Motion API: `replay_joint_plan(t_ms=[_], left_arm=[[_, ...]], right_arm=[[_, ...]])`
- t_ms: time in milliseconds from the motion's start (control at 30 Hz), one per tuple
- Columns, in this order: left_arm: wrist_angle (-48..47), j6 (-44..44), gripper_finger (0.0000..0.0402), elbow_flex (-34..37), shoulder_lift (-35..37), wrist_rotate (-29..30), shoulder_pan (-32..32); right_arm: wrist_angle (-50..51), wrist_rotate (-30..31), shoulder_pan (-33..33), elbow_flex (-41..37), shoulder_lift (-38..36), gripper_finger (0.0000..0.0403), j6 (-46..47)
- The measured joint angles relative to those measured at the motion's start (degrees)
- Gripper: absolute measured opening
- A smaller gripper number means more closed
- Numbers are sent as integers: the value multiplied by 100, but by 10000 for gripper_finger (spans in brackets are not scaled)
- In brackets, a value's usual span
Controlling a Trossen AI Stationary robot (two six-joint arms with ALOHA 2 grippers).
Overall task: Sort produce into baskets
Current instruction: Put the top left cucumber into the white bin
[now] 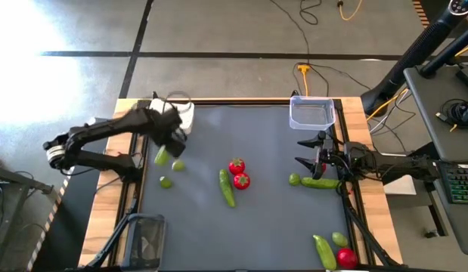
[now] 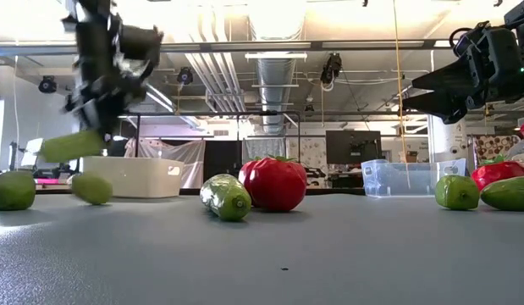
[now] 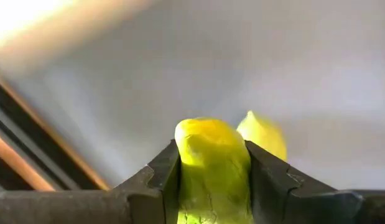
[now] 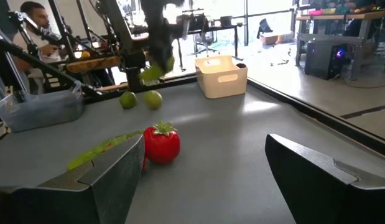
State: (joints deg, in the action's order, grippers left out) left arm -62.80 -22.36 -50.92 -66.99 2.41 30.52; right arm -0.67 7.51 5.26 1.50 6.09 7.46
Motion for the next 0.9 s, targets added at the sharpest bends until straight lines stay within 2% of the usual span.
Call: replay_joint_plan(t_ms=[200,333,467,600,767,900], left_arm=[[-343,2618,118,-1661,-903,1022,779],[-202,4623,118,-2377,-1745,1069,1336],[-150,5918,118,-2805,-2543,1219,1572],[144,6542,118,-2952,-3248,1917,1611],[144,6426,118,-2989,-3830,1780,1624],[133,6383,148,-2886,-4082,1777,1671]], right_arm=[[0,-2,2,1,0,325,0],[0,-2,2,1,0,325,0],[0,-2,0,2,0,325,0],[0,0,2,0,0,325,2],[0,-1,2,2,0,325,0],[0,-2,0,2,0,325,0]])
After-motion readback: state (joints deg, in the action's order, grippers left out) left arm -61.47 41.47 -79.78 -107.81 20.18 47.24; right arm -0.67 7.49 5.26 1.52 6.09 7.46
